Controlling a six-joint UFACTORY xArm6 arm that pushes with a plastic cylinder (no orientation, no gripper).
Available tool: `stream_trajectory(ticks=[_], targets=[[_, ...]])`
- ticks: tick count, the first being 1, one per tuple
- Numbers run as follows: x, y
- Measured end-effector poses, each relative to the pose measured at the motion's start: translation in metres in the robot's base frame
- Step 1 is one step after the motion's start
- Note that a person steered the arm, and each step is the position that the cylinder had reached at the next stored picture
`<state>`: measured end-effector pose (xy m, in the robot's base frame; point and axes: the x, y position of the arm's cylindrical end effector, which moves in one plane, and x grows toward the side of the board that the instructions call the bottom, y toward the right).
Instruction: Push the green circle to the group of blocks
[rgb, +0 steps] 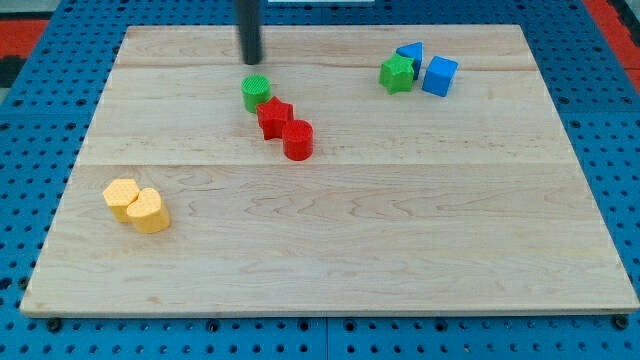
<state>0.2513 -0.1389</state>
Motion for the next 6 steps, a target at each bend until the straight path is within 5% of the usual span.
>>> stream_trajectory(ticks=[1, 2, 4, 5, 6], targets=[[0.018, -0.077], [0.085, -0.041], [0.059, 0.16], [0.079, 0.101], [0.109, 0.118]])
